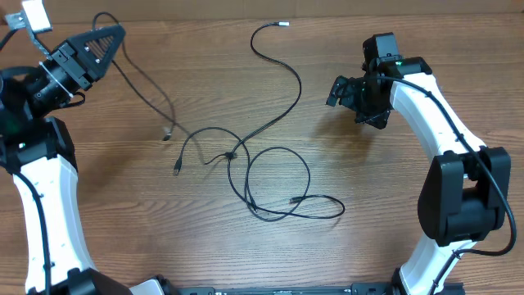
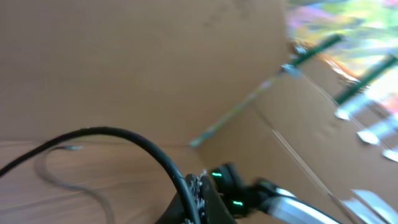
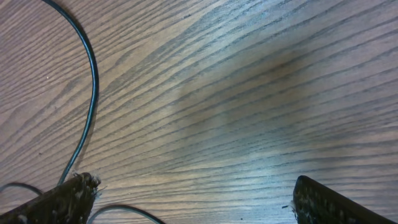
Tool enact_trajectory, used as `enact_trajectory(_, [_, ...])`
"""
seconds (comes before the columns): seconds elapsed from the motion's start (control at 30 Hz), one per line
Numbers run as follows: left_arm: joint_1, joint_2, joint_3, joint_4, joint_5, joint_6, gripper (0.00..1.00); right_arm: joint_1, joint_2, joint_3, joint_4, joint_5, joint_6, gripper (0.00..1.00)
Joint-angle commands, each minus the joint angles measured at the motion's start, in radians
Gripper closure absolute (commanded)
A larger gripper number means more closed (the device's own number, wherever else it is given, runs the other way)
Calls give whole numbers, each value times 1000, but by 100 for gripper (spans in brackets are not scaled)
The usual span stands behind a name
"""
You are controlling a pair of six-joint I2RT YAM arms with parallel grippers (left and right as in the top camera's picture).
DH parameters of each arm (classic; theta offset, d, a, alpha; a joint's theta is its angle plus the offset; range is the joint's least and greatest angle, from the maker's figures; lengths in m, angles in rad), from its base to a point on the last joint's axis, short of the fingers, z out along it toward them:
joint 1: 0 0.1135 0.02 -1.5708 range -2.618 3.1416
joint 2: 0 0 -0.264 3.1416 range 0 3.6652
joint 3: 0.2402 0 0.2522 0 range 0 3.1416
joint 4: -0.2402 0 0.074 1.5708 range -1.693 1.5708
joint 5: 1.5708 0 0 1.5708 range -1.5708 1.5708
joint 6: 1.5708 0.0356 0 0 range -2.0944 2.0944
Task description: Untangle cables
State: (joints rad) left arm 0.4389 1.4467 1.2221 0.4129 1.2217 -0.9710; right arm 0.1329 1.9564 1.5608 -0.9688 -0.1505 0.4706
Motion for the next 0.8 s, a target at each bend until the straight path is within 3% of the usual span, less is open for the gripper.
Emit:
enact_trajectory(0.0, [34, 61, 10, -59, -122, 236, 96, 2, -3, -2, 3, 0, 0, 0])
enact_trajectory(0.17, [80, 184, 10, -90, -131, 353, 96, 2, -3, -2, 3, 0, 0, 0])
enact_trajectory(0.43, [208, 363, 10, -278, -237, 415, 95, 2, -3, -2, 3, 0, 0, 0])
enact_trajectory(0.6, [323, 437, 10, -535, -480, 457, 96, 2, -3, -2, 3, 0, 0, 0])
enact_trajectory(0.77, [385, 447, 10, -722, -890, 606, 96, 2, -3, -2, 3, 0, 0, 0])
